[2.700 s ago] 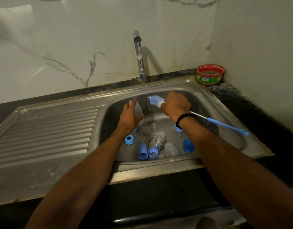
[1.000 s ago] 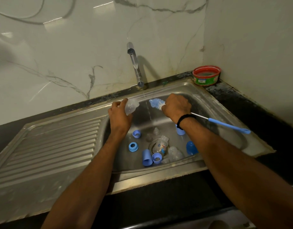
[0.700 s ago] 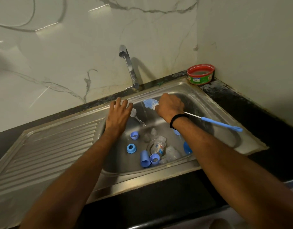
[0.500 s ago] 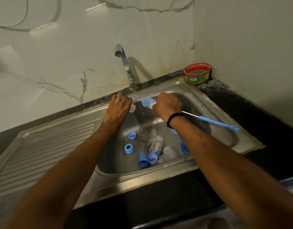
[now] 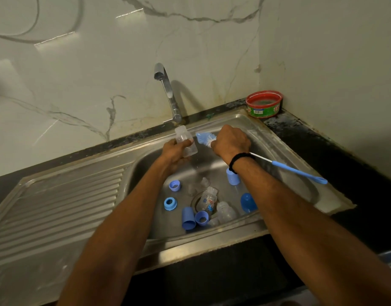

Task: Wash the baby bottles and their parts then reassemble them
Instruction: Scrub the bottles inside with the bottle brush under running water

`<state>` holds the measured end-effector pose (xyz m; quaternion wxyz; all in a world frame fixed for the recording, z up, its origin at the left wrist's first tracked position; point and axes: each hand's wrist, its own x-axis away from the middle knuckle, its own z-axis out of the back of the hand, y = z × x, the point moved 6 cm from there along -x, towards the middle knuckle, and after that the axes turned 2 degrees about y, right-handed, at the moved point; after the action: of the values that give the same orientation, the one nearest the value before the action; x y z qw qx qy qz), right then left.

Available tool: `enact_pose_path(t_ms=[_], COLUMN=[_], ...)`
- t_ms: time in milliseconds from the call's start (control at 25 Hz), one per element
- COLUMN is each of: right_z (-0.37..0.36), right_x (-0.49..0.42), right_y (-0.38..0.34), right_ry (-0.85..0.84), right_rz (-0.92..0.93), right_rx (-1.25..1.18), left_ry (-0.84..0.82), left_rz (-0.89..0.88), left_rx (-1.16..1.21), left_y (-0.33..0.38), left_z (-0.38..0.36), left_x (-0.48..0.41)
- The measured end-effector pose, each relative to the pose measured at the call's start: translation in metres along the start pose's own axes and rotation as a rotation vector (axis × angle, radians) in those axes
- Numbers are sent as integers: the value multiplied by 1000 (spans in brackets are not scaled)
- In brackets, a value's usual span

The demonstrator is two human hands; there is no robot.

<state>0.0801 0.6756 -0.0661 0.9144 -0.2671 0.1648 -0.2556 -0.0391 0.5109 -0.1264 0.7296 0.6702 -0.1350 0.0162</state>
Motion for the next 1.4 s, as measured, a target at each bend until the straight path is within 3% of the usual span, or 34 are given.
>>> enact_pose_path(t_ms=[240, 440, 760, 960, 1200, 1400], right_z=[-2, -3, -3, -2, 0, 0], right_x=[-3, -4, -5, -5, -4, -2], right_y=[2, 2, 3, 3, 2, 0], right_ry=[4, 1, 12, 10, 14, 11], right_rz=[-2, -9, -15, -20, -15, -9], right_rx=[13, 34, 35, 32, 20, 22], left_ry=[-53, -82, -158, -92, -62, 9], left_rz=[34, 210, 269, 116, -38, -216], left_rx=[409, 575, 211, -155, -264, -546], left_y=[7, -2, 5, 9, 14, 20], left_z=[-2, -10, 2, 29, 41, 36], left_x=[-7, -6, 8, 7, -1, -2])
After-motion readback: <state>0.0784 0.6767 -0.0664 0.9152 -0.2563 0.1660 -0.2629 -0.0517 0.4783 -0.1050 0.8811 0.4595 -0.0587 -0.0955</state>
